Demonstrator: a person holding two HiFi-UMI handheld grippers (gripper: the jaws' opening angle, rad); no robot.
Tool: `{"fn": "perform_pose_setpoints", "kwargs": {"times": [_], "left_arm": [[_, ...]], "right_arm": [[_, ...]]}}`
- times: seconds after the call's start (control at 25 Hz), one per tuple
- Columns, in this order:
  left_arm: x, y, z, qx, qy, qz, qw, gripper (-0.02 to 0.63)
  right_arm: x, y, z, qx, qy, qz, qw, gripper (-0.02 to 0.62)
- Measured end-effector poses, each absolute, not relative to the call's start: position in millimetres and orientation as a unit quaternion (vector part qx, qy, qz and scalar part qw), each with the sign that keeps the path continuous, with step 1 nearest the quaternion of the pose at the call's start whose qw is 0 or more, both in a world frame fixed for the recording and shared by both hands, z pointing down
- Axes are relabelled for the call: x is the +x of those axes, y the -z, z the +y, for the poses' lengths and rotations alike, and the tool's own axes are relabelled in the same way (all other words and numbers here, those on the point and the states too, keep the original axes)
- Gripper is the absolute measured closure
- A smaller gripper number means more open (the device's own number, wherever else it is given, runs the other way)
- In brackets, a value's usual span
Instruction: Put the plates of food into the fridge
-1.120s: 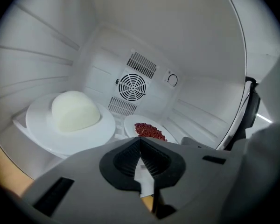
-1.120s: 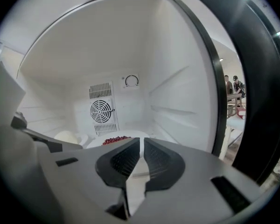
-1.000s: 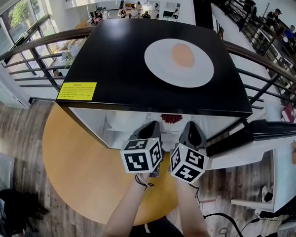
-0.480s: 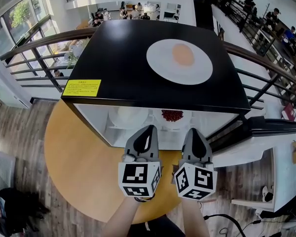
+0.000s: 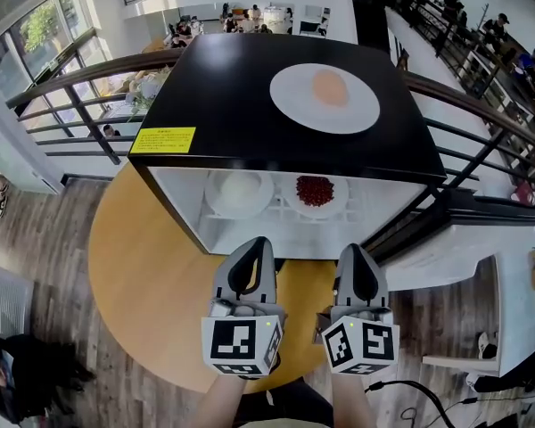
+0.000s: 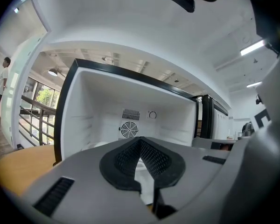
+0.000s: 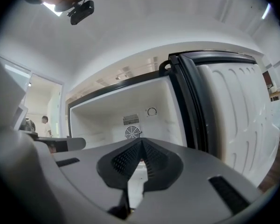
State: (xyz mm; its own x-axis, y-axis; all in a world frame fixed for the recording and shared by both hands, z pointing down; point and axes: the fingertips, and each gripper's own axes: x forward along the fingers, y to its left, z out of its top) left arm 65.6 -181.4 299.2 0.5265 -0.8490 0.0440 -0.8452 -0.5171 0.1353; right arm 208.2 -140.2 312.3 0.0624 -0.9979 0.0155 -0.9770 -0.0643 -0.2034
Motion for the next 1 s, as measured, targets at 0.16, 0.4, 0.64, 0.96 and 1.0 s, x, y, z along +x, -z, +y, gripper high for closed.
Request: {"fn": "perform_pose_setpoints", "kwargs": {"times": [0.16,0.4,0.64,0.96,1.0], "left_arm": [[63,-289,-174,0.869,0.021,-0.492,0.053,0.599],[65,-281,-162,0.872,0.023,-0.486,0.04,0.598],[58,-279,-158,0.867,0.026,-0.496,0.045,0.598],[49,-276,-153,0.864,0.022,-0.502,0.043,0.598],[48,-276,-153,0.863,0.021,-0.503,0.045,0.598]], "right_arm": [[207,-306,-133,-0.727,0.067,0.679,0.071,0.583],[201,-292,-124,-0.724,0.046,0.685,0.073,0.583],[193,-281,-118,-0.719,0.033,0.689,0.079,0.583],[182,-272,-112,-0.715,0.021,0.695,0.078,0.583],[181,-271,-112,-0.714,0.022,0.695,0.079,0.583]]}}
